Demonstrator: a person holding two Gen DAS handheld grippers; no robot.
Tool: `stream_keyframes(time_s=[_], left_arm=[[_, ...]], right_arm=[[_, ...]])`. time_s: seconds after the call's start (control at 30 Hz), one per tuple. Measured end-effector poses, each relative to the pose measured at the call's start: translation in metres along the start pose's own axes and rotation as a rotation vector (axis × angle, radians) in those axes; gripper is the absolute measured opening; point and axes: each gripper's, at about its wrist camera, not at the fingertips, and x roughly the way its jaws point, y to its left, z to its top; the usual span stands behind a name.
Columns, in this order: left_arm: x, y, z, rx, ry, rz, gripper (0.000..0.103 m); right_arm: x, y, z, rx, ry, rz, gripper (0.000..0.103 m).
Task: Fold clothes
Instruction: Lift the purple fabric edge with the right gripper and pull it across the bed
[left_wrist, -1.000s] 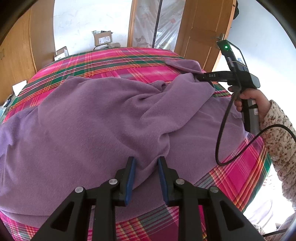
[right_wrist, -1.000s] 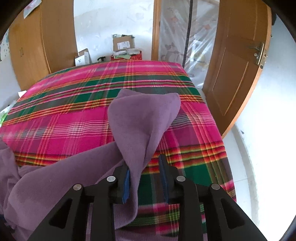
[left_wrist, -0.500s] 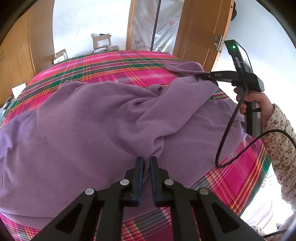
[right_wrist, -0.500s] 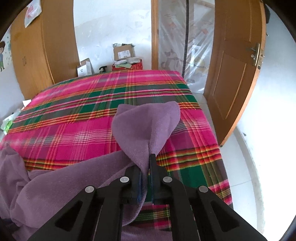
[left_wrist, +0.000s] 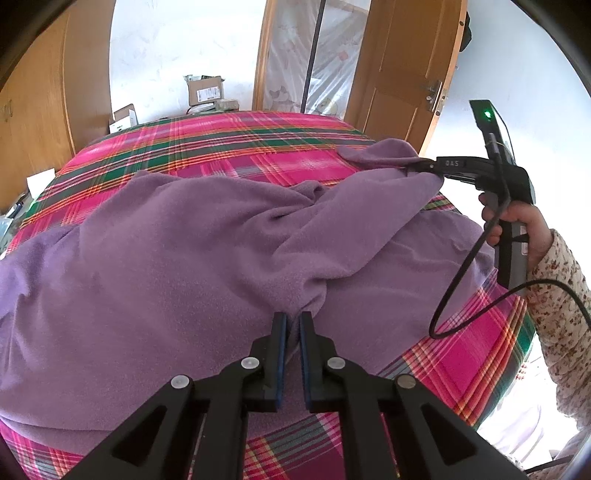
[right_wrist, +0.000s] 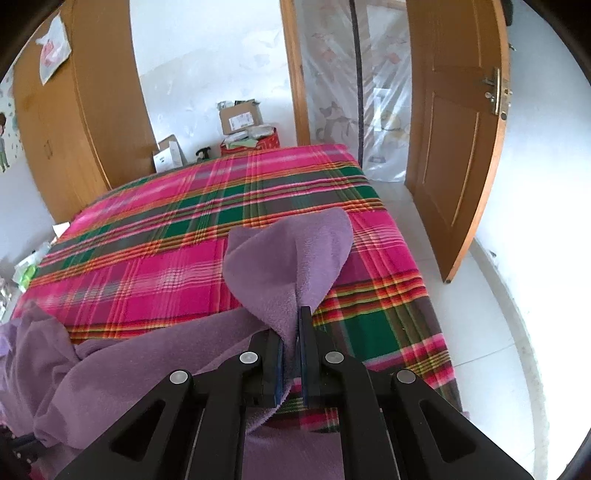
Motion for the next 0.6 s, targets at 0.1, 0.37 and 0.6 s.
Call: stream_keyframes(time_s=[0.1,0.37,0.6], left_arm=[[-0.006,0.002,0.000,-0.004,-0.016,-0.010,0.007],[-0.022,0.000,0.001,0.006,-0.056,-0.020,0.006],[-0.032,-0.002,-0.003,0.020,-0.068,-0.025,0.006]], right_arm=[[-0.012,-0.006,-0.001,0.015,-0.022,0.008,0.007],[-0.041,-0.017,-0.004,0.043,-0.072,0.005,0.007],[-0.062,-0.025,-0.012,0.070,-0.098,0.001,0.007]])
